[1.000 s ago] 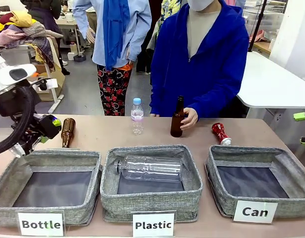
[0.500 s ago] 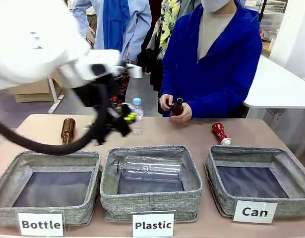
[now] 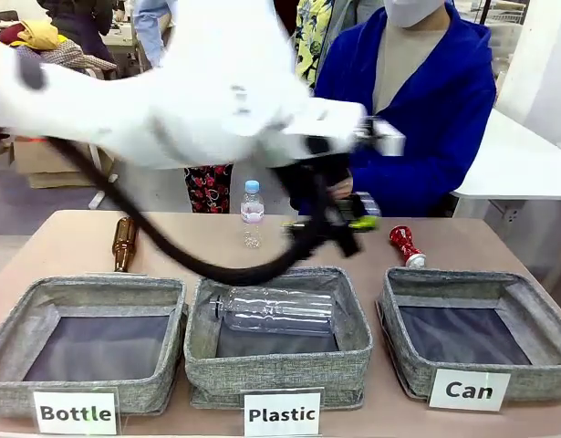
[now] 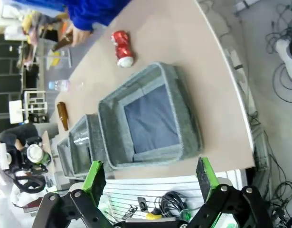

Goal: Sort the can waste into the basket.
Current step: Pick up the can waste from the table and place it in the right Fabric basket.

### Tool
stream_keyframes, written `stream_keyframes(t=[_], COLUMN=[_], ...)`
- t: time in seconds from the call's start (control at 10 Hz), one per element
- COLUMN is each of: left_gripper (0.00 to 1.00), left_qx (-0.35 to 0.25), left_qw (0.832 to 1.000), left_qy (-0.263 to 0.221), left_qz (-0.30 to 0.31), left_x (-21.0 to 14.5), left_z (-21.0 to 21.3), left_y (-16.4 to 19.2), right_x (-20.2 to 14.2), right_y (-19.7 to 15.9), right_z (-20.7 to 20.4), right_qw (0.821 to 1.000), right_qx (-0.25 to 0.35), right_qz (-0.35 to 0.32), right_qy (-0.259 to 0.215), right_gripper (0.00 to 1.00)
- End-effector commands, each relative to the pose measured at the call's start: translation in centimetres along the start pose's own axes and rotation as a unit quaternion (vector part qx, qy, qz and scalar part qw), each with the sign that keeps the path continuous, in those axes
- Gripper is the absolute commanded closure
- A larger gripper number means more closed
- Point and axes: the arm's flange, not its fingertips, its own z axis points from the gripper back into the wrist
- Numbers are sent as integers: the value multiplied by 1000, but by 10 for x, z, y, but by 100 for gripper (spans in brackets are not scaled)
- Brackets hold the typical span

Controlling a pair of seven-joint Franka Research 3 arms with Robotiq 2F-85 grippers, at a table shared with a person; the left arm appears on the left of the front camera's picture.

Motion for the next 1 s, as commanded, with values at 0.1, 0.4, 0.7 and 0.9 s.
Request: stream_keyframes(t=[0.1,0.4,0.7,0.9], left_gripper=[100,100,100,69], left_qx=[33,95,82,73], left_qw=[981,966,966,968], left_qy=[-37,-47,-25,-9], left_qz=[-187,-234,-244,-240], left_x=[136,182,176,169], left_z=[-77,-170,-206,-204], left_y=[-12,-19,-34,-30], right_x=[-33,-59,-38,-38], right_y=[-22,-54,-28,-28], right_z=[19,43,27,27], right_qw=[999,997,999,999], right_qx=[-14,16,-17,-17], right_qz=[47,79,41,41], right_qy=[13,7,19,19], right_gripper=[0,0,0,0])
